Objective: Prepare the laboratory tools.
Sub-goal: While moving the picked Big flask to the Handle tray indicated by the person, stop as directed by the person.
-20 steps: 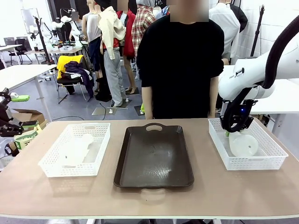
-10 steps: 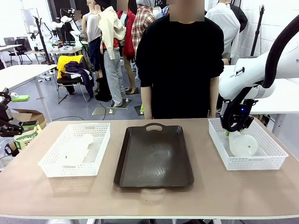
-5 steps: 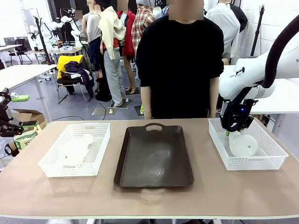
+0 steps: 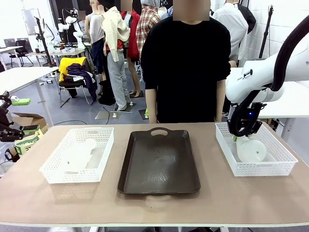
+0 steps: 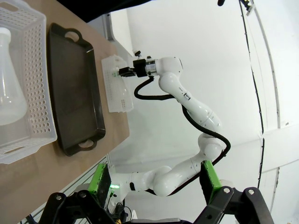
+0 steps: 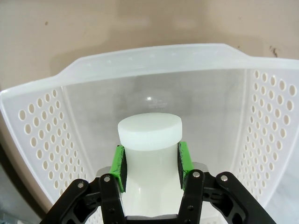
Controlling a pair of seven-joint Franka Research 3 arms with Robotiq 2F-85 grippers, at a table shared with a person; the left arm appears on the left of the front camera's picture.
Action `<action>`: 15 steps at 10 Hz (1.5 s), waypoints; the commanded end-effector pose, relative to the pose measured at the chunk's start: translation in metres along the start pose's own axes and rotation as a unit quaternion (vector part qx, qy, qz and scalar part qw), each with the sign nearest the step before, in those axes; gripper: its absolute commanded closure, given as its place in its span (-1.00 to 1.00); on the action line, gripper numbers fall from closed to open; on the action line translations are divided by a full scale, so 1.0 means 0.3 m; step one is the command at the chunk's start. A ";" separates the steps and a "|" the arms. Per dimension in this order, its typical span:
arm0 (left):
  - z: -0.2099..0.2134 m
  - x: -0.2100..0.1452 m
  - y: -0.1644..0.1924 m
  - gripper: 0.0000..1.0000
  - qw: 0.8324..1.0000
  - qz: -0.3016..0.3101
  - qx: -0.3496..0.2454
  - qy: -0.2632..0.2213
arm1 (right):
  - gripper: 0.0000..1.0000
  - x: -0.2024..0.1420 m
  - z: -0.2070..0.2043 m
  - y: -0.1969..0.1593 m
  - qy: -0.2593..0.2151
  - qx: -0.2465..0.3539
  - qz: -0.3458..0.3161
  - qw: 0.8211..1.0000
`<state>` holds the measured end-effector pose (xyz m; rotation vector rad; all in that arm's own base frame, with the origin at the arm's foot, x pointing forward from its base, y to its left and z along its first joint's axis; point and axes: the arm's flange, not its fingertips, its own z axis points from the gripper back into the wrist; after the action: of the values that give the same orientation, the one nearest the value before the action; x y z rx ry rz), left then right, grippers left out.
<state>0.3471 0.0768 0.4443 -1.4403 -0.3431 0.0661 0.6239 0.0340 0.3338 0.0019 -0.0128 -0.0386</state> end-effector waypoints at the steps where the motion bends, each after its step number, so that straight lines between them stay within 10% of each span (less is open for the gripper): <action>1: 0.006 -0.005 -0.003 -1.00 1.000 -0.005 -0.002 0.004 | 1.00 -0.012 0.054 0.013 0.013 0.001 -0.026 1.000; 15: 0.006 -0.005 -0.003 -1.00 1.000 -0.005 -0.002 0.004 | 1.00 -0.160 0.450 0.088 -0.039 0.000 -0.002 0.999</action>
<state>0.3471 0.0767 0.4442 -1.4403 -0.3426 0.0660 0.5774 0.0615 0.4737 0.0178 -0.1053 -0.0312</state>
